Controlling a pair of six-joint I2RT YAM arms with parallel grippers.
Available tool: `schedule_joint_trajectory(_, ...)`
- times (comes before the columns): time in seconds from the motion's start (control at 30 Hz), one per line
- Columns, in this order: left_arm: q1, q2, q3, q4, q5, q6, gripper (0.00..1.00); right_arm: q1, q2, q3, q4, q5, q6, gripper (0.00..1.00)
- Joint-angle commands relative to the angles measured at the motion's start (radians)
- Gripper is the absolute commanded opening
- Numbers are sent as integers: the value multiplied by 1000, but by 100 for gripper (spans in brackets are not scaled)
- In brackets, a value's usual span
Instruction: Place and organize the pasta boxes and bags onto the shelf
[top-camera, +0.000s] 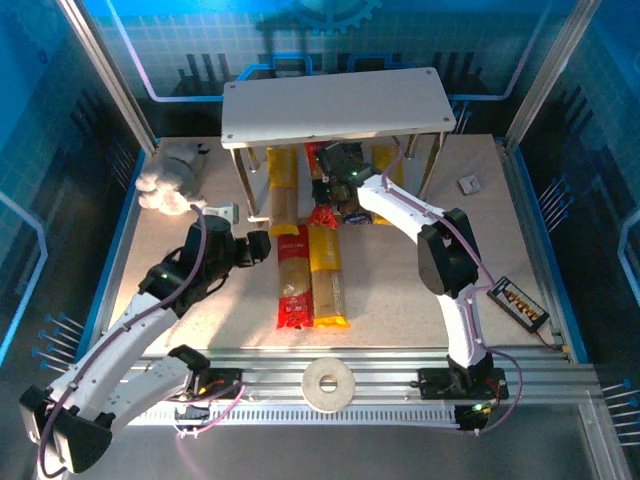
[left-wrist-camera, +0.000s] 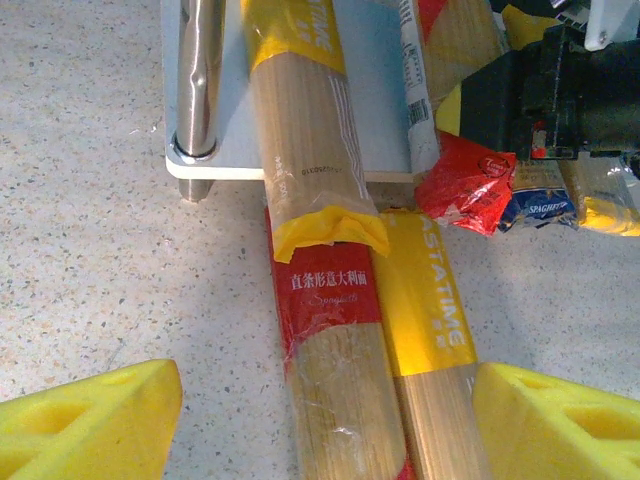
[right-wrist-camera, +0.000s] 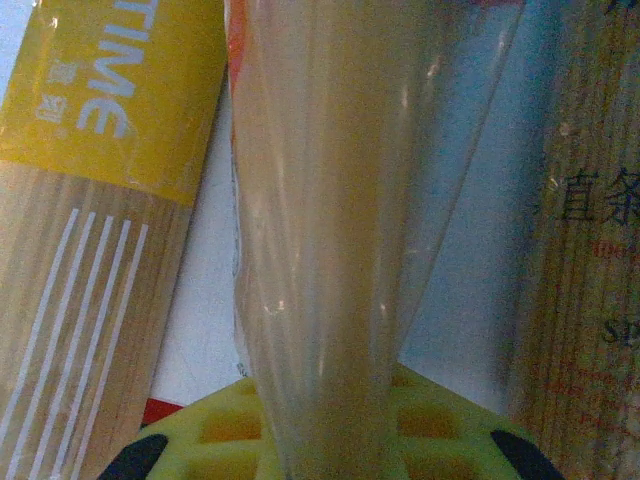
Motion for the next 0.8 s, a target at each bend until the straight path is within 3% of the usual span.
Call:
schedule_joint_trajectory(0.0,9,-19,3,-22,-12,12,78,-15,31,55,76,34,-29,20)
schedule_joint_trajectory(0.13,9,-22,3,-23,-12,13,78,-15,42,68,59,39,-34,35)
schedule_joint_trajectory(0.4,11,-28,-1,-27,-12,11,79,-16,37,55,56,16,-19,41)
schedule_joint_trajectory(0.77,13,-33,-9,-28,-12,6,79,-16,-28,-20,117,-111,3,67)
